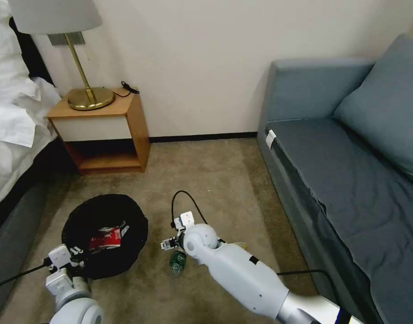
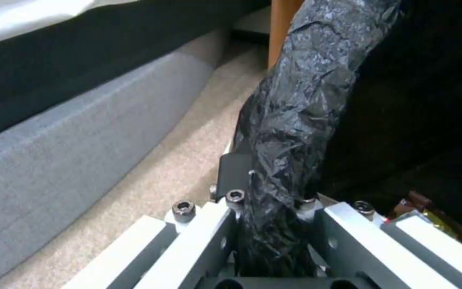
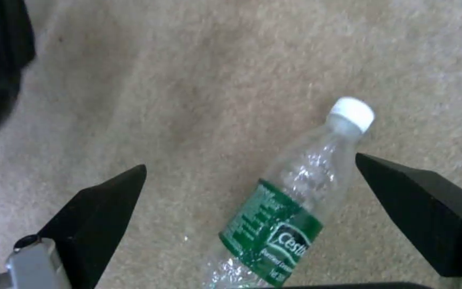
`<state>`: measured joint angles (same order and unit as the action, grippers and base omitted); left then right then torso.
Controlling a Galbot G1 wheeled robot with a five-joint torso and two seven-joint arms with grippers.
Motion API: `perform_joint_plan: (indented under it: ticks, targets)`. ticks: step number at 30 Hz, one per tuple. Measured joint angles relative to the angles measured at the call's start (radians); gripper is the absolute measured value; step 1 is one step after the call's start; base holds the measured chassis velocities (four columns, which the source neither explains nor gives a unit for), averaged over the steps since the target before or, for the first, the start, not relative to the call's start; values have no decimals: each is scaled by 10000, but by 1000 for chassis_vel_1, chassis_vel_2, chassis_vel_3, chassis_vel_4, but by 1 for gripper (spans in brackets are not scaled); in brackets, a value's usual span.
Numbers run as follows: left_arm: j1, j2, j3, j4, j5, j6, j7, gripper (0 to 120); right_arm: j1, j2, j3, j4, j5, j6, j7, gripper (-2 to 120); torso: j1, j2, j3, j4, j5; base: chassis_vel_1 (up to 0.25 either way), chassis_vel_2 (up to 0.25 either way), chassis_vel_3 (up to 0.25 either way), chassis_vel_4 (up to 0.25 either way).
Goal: Pick up the trash bin, then pick up the garbage on the floor and place it into the trash bin.
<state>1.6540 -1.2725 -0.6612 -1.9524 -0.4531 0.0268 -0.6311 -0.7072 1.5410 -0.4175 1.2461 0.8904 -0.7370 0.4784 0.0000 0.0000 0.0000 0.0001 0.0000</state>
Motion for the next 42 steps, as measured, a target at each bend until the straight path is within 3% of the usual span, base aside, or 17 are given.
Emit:
perform_joint_plan:
  ticks: [26, 34, 37, 38, 42]
  targets:
    - [152, -48, -34, -29, -23, -19, -16, 1, -338, 639, 241, -1916, -1620, 343, -1392, 100, 0, 0, 0, 0, -1, 0, 0, 0, 0]
    - [146, -53, -29, -30, -16, -19, -16, 1, -424, 659, 310, -2057, -1877, 349, -1659, 81, 0, 0, 0, 0, 0, 0, 0, 0, 0]
    - [148, -63, -29, -19, -14, -43, -16, 1, -469, 631, 314, -2057, -1942, 348, -1744, 64, 0, 0, 0, -1, 0, 0, 0, 0, 0]
    - [148, -63, -29, -19, -14, -43, -16, 1, -469, 631, 314, -2057, -1942, 348, -1744, 64, 0, 0, 0, -1, 0, 0, 0, 0, 0]
    - [206, -68, -29, 46, 2, -112, -16, 1, -539, 621, 374, -2082, -2088, 355, -1914, 45, 0, 0, 0, 0, 0, 0, 0, 0, 0]
